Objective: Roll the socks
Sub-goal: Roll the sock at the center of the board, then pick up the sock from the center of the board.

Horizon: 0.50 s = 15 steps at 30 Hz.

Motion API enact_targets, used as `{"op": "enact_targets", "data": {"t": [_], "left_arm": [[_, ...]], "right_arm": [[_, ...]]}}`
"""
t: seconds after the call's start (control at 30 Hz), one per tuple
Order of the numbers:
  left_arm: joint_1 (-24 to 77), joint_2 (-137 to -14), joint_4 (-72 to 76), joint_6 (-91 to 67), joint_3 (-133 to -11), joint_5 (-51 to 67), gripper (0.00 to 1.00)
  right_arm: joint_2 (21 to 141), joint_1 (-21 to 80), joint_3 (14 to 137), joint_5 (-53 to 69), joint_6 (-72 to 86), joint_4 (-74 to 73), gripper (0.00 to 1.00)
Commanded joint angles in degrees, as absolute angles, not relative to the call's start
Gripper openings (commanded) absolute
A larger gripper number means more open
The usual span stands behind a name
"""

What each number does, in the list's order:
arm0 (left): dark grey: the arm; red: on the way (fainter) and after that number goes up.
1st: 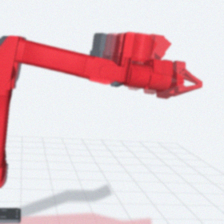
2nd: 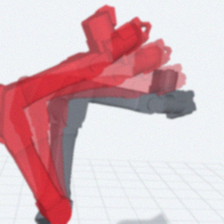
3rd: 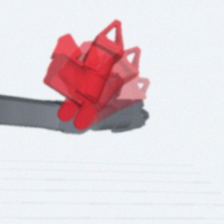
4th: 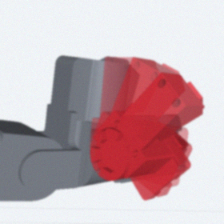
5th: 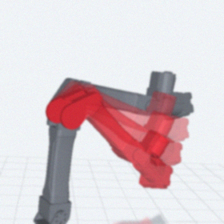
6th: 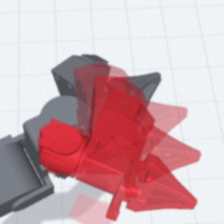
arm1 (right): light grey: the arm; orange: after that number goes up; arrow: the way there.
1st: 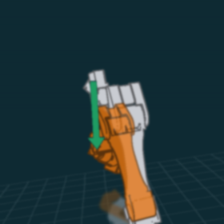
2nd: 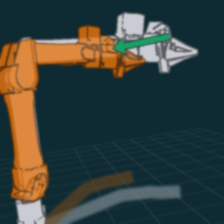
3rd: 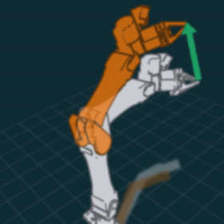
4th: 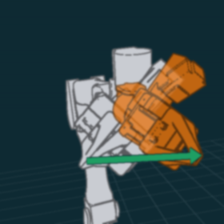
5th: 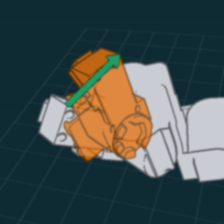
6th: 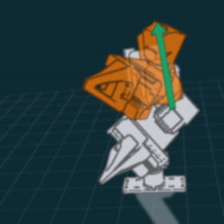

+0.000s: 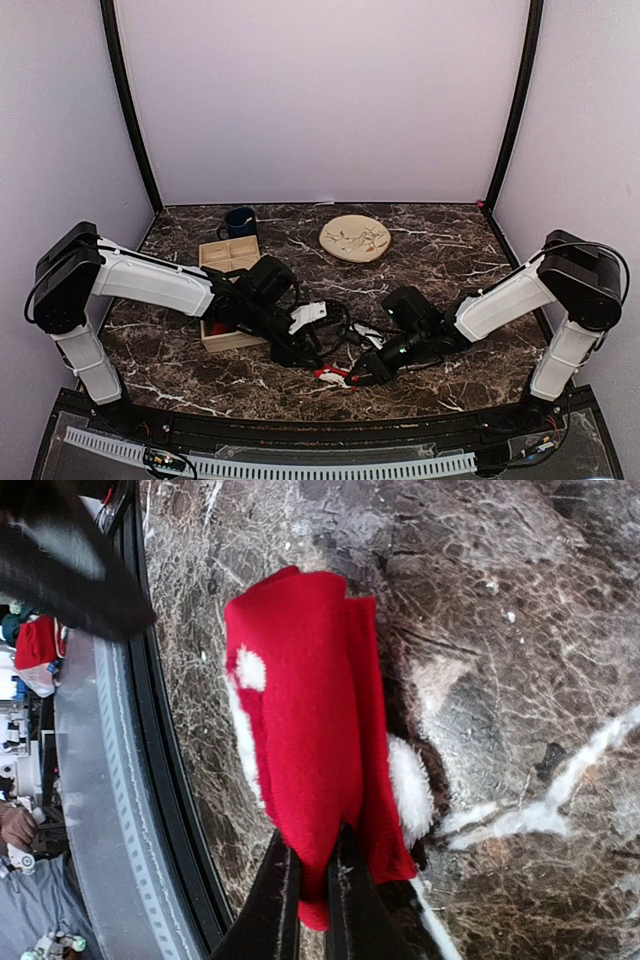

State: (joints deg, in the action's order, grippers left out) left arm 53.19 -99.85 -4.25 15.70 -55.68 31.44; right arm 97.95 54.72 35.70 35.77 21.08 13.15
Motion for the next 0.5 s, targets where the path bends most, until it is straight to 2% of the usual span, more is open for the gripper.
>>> {"op": "enact_targets", "data": {"t": [0.0, 0.17, 0.47], "left_arm": [[55.56, -95.82, -2.71, 19.44, -53.86, 26.83, 0.49], [58.06, -93.86, -0.63, 21.12, -51.79, 22.4, 0.55], [64.11, -92.84, 1.65, 26.26, -49.97, 12.8, 0.55]], "right_arm": [[101.08, 54.07, 34.2, 37.42, 22.54, 6.85, 0.04], [101.89, 53.72, 35.29, 38.95, 22.42, 5.64, 0.03], [102.93, 52.71, 35.67, 42.0, 23.27, 4.99, 0.03]]}}
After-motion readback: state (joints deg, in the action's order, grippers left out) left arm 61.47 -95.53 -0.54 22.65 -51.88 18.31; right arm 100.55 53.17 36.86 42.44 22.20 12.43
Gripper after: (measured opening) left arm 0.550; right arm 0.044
